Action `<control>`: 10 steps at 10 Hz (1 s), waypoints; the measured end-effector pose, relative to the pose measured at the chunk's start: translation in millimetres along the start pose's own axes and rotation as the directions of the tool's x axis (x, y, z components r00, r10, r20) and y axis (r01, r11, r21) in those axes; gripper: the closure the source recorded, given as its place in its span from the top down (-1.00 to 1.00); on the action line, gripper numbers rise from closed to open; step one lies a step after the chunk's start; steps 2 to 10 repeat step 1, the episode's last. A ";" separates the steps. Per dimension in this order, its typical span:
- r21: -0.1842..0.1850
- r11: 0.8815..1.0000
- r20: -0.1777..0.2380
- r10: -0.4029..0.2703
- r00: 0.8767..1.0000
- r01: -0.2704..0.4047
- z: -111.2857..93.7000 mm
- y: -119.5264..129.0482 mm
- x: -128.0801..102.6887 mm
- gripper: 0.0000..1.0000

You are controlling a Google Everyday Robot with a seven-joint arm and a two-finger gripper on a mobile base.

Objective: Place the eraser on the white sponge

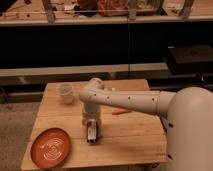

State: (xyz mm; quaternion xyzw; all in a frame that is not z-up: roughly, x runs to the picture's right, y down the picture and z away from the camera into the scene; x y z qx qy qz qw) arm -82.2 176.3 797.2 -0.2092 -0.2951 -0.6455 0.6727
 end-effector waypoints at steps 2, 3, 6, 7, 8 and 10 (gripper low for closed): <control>0.014 1.000 -0.019 0.026 0.999 -0.026 -2.1 3.1 2.4 0.60; 0.014 1.000 -0.019 0.026 0.999 -0.026 -2.1 3.1 2.4 0.60; 0.014 1.000 -0.019 0.026 0.999 -0.026 -2.1 3.1 2.4 0.60; 0.014 1.000 -0.019 0.026 0.999 -0.026 -2.1 3.1 2.4 0.60; 0.014 1.000 -0.019 0.026 0.999 -0.026 -2.1 3.1 2.4 0.60; 0.014 1.000 -0.019 0.026 0.999 -0.026 -2.1 3.1 2.4 0.60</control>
